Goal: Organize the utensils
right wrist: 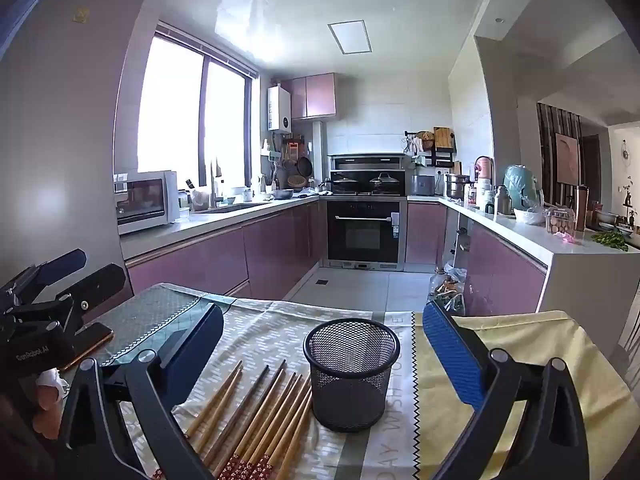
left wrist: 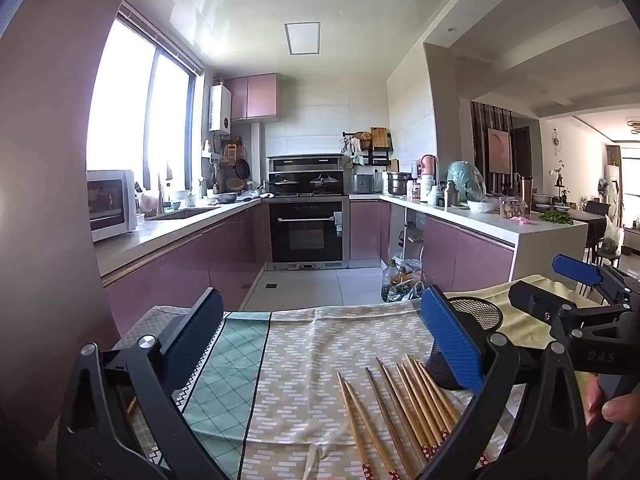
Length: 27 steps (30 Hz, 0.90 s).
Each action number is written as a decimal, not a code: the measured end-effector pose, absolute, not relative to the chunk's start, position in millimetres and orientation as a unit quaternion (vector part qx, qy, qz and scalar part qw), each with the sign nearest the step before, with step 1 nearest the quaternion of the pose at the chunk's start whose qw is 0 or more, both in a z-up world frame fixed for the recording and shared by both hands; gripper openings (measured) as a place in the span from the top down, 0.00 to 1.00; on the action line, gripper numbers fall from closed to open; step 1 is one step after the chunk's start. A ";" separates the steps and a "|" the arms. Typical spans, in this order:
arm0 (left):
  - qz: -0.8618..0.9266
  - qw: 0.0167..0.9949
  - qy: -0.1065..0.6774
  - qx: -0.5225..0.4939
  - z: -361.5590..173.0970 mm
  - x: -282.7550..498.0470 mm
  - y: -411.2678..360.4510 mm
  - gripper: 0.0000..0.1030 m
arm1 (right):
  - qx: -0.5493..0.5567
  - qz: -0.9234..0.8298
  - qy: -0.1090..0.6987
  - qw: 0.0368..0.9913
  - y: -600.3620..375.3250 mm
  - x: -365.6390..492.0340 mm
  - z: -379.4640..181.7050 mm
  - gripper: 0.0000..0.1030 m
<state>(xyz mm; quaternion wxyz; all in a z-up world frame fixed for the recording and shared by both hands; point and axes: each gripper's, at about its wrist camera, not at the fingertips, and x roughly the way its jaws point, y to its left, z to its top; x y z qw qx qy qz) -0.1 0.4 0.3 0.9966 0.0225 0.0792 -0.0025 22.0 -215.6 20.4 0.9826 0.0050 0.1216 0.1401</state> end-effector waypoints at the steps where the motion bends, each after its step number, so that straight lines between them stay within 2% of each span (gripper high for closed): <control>1: -0.002 0.997 0.078 0.024 0.3 -0.3 0.1 0.06 | 0.006 0.141 0.126 0.982 -215.6 22.9 20.4 0.06; 27: -0.007 0.997 0.070 0.024 -2.9 -0.4 -2.5 0.06 | 0.005 0.143 0.118 0.983 -214.4 18.7 21.9 0.06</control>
